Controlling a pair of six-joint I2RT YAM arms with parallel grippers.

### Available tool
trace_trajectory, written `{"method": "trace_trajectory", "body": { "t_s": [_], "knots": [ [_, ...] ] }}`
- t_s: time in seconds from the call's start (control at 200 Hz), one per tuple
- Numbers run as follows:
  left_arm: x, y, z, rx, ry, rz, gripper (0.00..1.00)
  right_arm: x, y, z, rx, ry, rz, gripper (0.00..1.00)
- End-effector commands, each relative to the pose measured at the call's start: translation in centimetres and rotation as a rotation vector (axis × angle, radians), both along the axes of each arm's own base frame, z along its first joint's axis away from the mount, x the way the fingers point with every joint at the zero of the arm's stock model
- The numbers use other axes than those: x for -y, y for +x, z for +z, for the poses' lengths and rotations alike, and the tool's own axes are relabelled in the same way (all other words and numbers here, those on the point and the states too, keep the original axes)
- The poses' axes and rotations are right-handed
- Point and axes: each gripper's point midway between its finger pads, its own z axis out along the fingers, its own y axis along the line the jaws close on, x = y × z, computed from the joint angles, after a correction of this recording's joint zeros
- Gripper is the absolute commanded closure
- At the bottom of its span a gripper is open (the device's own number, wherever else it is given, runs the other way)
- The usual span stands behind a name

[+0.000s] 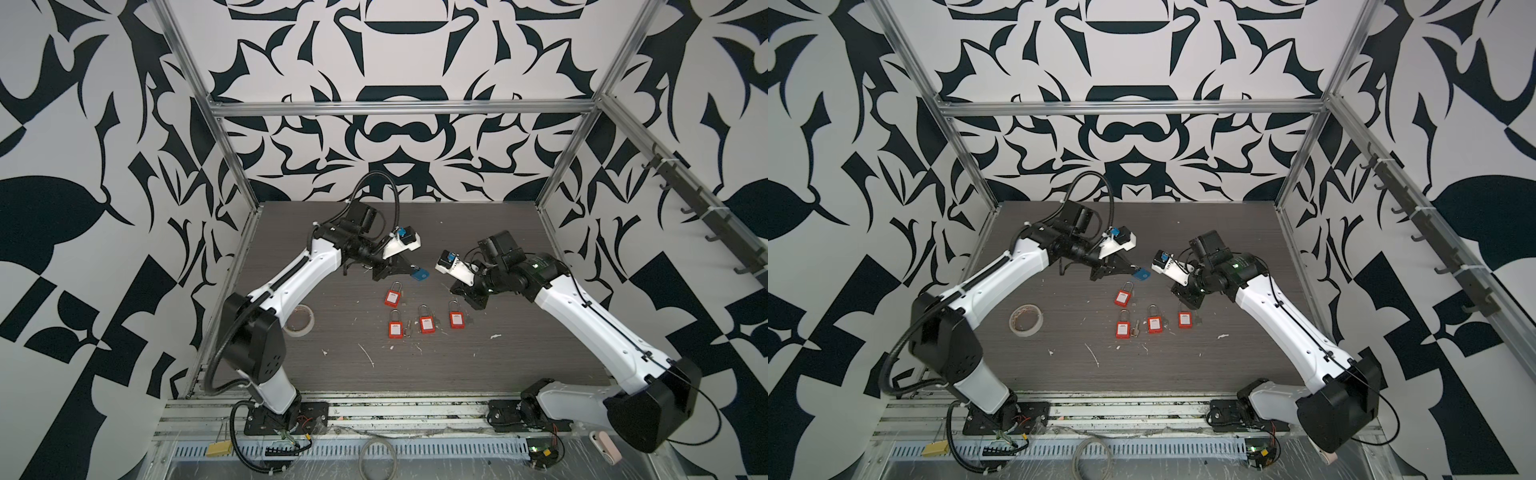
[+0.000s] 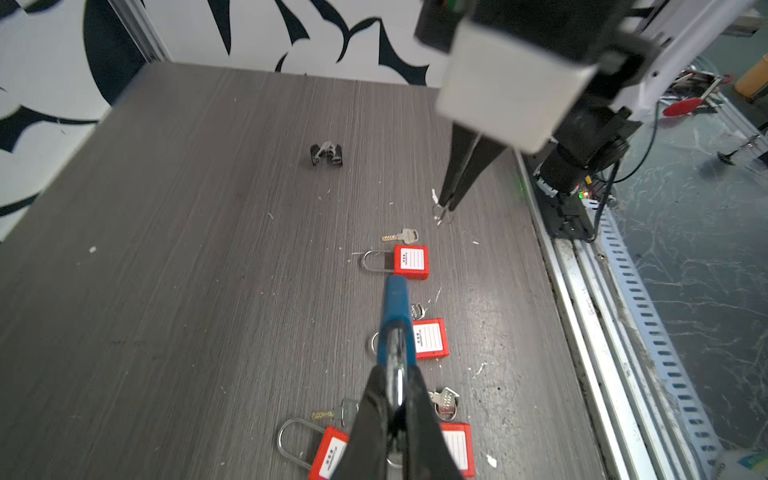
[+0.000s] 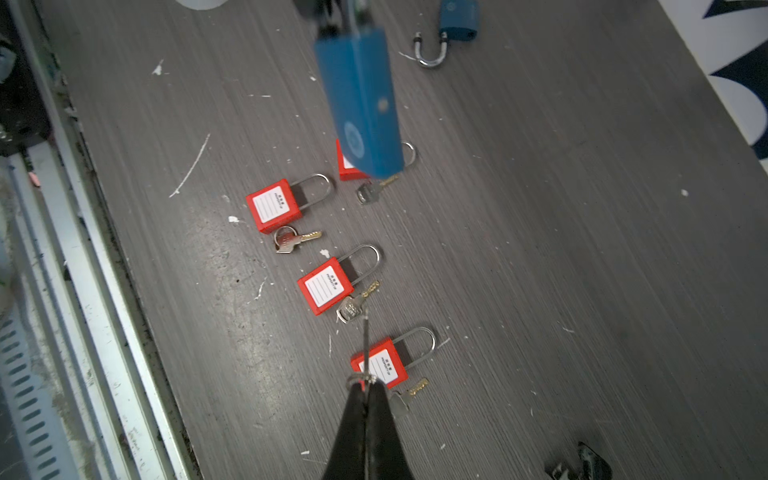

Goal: Lock with the key

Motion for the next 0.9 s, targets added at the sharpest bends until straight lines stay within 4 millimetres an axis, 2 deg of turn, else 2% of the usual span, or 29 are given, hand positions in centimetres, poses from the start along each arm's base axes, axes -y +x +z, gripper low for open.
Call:
{"method": "trace_trajectory", "body": {
  "t_s": [0.0,0.21,0.385,0.57,0.7,0.895],
  "knots": [
    [-0.1,-0.4,-3.2,-0.083,0.186,-0.011,1.00,1.8,0.5,0.2,0.039,-0.049,-0.113,1.00],
    [1.4,1.5,-7.1,-0.153,0.350,-0.010,1.00,3.7,-0.7,-0.3,0.038,-0.098,-0.161,1.00],
    [1.9,1.6,-9.9,-0.170,0.431,-0.030,1.00,3.9,-1.1,0.0,0.047,-0.079,-0.179,1.00],
    [2.0,1.3,-12.0,-0.191,0.477,-0.054,1.00,3.4,-1.0,-0.5,0.018,-0.057,-0.189,1.00],
    [2.2,0.7,-13.4,-0.208,0.496,-0.073,1.00,2.0,-0.8,-0.7,-0.005,0.015,-0.184,1.00],
    [2.9,1.2,-14.8,-0.209,0.507,-0.073,1.00,0.7,-0.8,-1.0,-0.039,0.075,-0.169,1.00]
  ]
}}
